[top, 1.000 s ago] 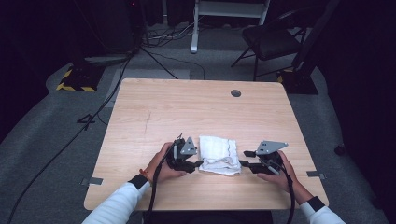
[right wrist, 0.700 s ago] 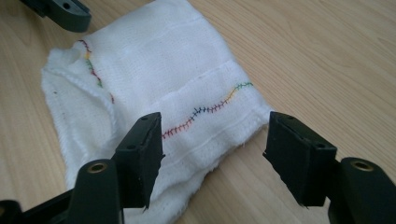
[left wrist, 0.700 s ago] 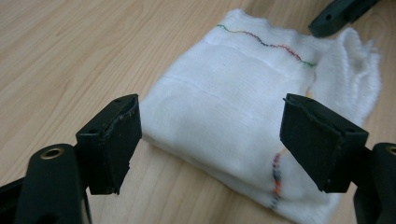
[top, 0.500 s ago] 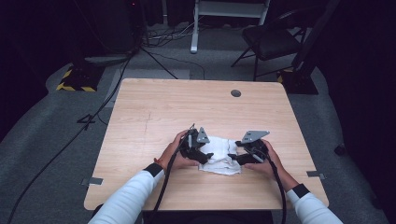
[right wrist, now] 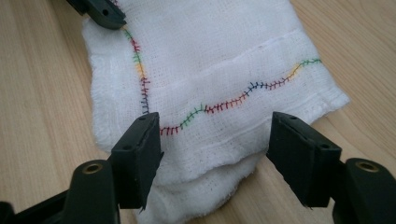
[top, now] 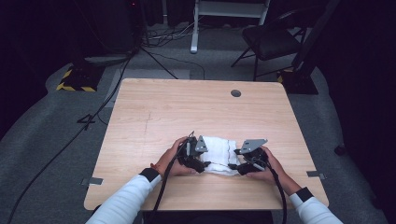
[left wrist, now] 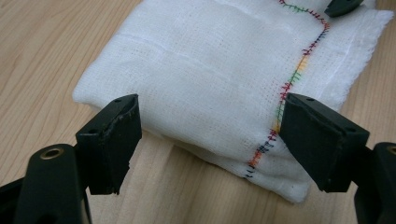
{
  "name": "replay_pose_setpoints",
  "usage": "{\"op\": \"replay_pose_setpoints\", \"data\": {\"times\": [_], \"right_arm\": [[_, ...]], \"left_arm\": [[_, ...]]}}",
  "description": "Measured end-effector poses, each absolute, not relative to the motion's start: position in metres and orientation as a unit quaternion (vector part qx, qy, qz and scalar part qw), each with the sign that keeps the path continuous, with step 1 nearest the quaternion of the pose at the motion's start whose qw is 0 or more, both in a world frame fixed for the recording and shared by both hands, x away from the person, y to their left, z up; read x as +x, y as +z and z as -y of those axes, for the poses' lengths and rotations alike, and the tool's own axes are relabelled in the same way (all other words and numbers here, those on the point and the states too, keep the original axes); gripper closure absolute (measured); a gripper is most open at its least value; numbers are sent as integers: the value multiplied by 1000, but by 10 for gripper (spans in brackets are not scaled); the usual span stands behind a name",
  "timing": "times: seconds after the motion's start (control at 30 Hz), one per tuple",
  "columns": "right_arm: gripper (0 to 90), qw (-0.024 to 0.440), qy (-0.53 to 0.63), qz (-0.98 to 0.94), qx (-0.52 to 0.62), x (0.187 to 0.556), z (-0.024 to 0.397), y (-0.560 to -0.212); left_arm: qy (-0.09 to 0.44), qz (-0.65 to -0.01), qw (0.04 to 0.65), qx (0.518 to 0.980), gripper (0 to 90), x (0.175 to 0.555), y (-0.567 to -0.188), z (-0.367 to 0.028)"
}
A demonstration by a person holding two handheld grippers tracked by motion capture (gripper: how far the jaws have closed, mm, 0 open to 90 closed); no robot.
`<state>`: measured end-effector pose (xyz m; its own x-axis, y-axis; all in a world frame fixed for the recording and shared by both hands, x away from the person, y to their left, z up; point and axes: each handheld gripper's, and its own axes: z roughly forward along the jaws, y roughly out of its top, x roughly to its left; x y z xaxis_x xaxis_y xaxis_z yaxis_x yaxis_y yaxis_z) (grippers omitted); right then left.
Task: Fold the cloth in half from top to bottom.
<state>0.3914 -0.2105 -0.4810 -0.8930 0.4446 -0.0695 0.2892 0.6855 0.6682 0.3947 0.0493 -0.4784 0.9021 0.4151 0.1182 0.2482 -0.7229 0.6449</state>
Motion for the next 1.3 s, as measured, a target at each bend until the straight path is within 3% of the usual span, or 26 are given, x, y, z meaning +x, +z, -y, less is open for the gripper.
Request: {"op": "replay_pose_setpoints", "data": {"times": [0.27,1.3], "right_arm": [[330,131,346,-907,201,387,213,-472],[324,198,336,-892,228,367,265,-450]], "left_arm": [[119,-180,335,917,196,385,-470,-59],[225,-219,291,904,183,347,-451,-140]]}}
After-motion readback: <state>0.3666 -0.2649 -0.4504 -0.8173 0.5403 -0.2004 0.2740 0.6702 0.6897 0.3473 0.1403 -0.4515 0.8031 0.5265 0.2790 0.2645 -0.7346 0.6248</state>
